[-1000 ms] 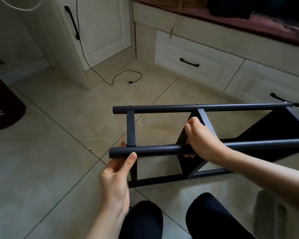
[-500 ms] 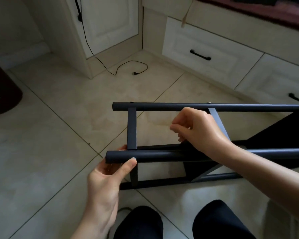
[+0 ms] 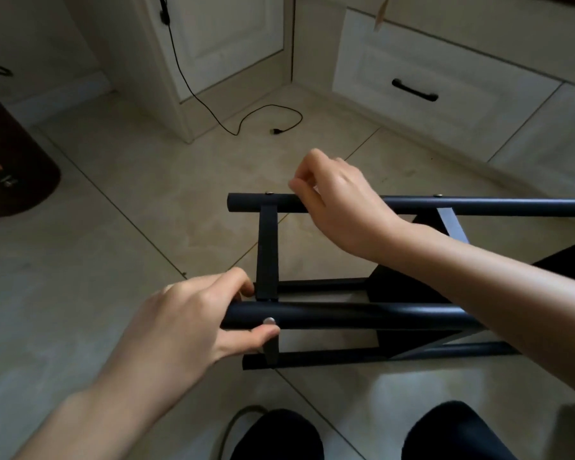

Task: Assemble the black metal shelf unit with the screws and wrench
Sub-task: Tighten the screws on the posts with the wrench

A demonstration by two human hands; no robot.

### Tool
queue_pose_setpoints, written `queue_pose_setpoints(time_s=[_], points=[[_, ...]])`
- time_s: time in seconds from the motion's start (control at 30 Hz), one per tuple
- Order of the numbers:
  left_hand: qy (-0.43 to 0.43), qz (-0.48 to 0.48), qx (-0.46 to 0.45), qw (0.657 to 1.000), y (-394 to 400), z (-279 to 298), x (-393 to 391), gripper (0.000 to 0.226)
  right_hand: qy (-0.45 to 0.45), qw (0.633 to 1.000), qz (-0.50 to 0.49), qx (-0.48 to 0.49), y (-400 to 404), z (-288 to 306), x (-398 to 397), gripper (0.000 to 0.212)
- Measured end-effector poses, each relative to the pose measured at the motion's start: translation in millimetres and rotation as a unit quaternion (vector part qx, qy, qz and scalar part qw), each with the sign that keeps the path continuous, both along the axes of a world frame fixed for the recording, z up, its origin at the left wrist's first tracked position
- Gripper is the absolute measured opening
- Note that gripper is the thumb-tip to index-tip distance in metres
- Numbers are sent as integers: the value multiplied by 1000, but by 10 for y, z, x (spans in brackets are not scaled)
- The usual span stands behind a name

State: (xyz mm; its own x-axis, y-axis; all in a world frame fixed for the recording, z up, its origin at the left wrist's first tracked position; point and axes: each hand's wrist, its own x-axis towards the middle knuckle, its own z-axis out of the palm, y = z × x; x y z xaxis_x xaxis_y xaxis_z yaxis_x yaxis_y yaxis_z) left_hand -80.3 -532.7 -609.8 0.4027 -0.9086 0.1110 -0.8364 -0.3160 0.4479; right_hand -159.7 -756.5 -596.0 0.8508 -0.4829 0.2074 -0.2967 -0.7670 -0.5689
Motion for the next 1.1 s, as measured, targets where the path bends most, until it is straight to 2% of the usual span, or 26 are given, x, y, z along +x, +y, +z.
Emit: queue_pose_setpoints(time_s=[0.13,0.23,0.37,0.43,0.53,0.7,1.1], points=[[-89,-47,75,992,-154,70,-9,46,29,999,25,35,-55,-60,288,19],[-85,-35,134,987,-180,91,14,63,45,996,31,70,-53,-112,427,23],[-100,-37,165,980,-201,50,60,81,71,995,18,70,-37,-175,552,22],[-94,-40,141,985,-176,16,61,86,79,995,23,61,-36,-189,601,18],[-75,-45,102,991,-158,-14,80,74,102,993,41,43,-34,-198,638,20],[-159,-66,-1,985,-138,-85,111,65,113,992,54,-2,-18,-233,607,25],[-200,-42,-96,974,7,-242,19,66,92,994,65,-12,102,-242,519,21]])
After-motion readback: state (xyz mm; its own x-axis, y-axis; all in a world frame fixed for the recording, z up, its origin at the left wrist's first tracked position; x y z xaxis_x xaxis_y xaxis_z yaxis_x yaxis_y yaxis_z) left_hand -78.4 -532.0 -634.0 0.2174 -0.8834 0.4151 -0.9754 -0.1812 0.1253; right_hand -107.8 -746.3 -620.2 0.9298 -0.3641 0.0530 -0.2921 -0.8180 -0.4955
